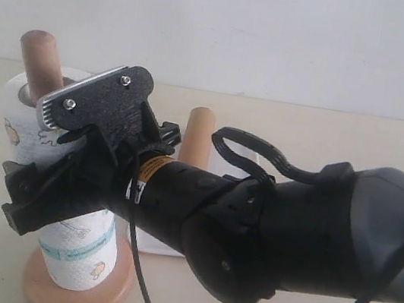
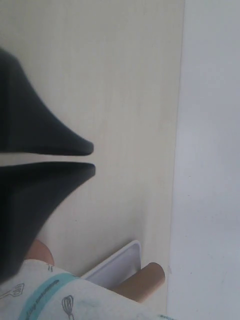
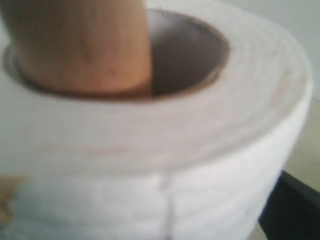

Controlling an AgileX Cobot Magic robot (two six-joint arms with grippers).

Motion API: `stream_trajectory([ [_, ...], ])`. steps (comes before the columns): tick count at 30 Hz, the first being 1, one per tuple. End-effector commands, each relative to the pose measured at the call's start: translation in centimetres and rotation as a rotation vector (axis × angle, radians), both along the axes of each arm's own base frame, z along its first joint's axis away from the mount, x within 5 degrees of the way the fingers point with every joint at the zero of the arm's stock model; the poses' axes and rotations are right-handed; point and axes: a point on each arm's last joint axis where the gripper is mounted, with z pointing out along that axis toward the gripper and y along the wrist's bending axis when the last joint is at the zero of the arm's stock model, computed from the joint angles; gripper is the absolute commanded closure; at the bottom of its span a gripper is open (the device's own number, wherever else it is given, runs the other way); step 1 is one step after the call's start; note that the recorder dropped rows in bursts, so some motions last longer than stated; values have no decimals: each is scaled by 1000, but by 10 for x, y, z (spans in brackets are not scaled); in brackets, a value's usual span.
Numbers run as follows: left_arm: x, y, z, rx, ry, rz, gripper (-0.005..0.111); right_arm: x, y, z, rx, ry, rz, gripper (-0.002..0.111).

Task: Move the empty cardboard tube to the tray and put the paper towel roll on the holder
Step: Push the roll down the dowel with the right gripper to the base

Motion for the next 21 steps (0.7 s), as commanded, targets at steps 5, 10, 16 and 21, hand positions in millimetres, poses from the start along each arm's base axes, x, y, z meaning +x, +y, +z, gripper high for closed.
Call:
stream_trajectory([
  [5,0,0,0,-11,-14,-5,103,1,-1,9,34,-25,-7,12],
  [10,0,0,0,-11,-14,-5,103,-4,-8,37,89,-56,-5,12],
  [16,0,0,0,-11,-14,-5,103,-10,-19,60,95,-73,8,12],
  [21,0,0,0,-11,-14,-5,103,-15,-28,83,151,-105,7,12],
])
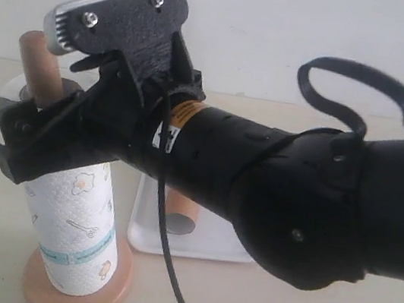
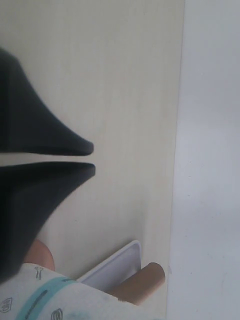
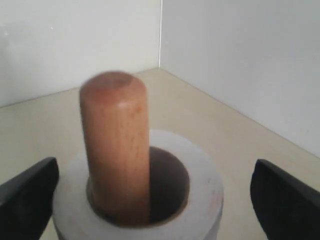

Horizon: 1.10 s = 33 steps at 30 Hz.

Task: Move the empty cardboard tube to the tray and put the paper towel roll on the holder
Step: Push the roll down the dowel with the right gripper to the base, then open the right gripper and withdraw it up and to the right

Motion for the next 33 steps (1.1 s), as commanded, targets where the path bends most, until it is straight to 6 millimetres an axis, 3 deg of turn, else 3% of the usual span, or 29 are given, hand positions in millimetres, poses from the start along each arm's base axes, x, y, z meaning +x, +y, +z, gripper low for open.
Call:
stream_trajectory([
  [1,0,0,0,-11,-14,-5,103,-5,-10,25,58,-37,-3,12],
  [16,0,0,0,-11,-14,-5,103,-23,-39,71,142,-12,9,13],
  [24,0,0,0,-11,-14,-5,103,-31,-51,78,112,46,14,14],
  [27,0,0,0,-11,-14,-5,103,-33,-53,79,105,71,14,25],
  [30,0,0,0,-11,-14,-5,103,-36,-56,80,84,80,20,45],
  [31,0,0,0,-11,-14,-5,103,-37,-58,80,60,87,27,61],
  [32,0,0,0,-11,-14,-5,103,-38,-59,79,39,82,32,69],
  [33,0,0,0,-11,-14,-5,103,-40,-61,79,0,69,44,89],
])
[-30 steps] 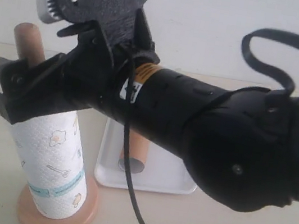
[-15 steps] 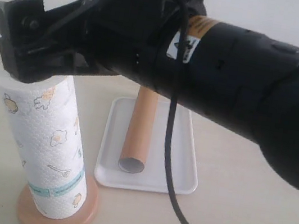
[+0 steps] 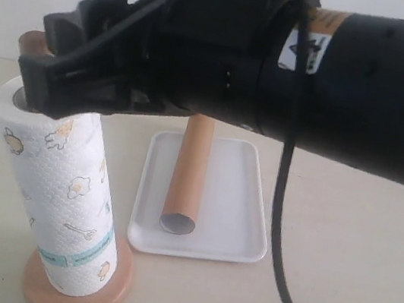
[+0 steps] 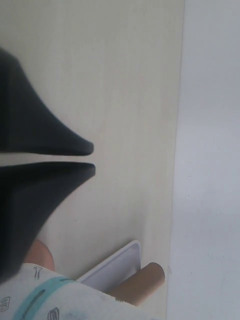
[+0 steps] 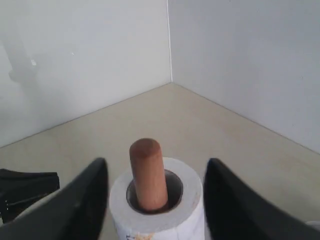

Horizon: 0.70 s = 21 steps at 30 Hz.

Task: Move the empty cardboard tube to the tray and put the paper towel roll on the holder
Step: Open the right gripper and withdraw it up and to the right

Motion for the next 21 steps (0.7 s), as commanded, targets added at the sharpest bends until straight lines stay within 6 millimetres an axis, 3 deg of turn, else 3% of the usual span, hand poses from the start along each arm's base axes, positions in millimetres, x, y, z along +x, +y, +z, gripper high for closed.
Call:
stream_trajectory([
  [1,0,0,0,-11,-13,-4,103,-6,-7,3,-79,-25,30,98],
  [2,0,0,0,-11,-13,-4,103,-9,-11,5,-96,-29,39,108],
  [9,0,0,0,-11,-13,-4,103,-28,-36,15,-170,49,81,108],
  [21,0,0,0,-9,-13,-4,103,-29,-38,16,-171,49,82,108],
])
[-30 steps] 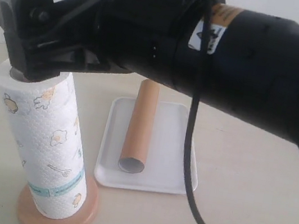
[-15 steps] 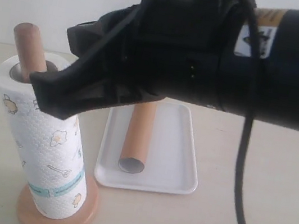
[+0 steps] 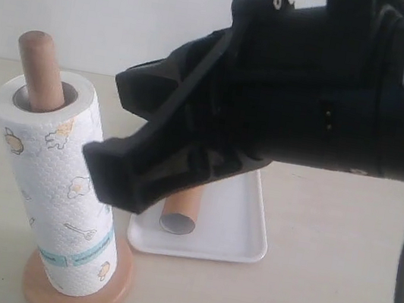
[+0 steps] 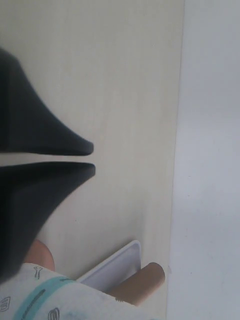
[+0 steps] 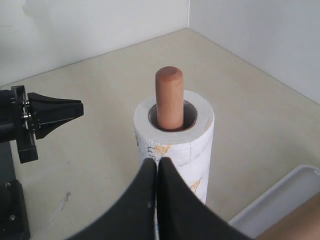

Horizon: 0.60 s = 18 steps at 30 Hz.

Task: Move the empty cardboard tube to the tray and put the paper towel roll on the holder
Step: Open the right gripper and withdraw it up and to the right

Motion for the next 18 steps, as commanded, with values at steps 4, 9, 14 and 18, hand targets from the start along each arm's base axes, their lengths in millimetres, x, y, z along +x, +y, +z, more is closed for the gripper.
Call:
stream_trajectory([
  [4,0,0,0,-7,-13,-4,103,-6,-6,-5,-92,48,25,108],
  [9,0,0,0,-7,-13,-4,103,-8,-11,-22,-211,79,42,108],
  [14,0,0,0,-7,-13,-4,103,-7,-13,-38,-235,45,35,108],
  [18,0,0,0,-7,-13,-4,103,-8,-15,-51,-241,48,30,108],
])
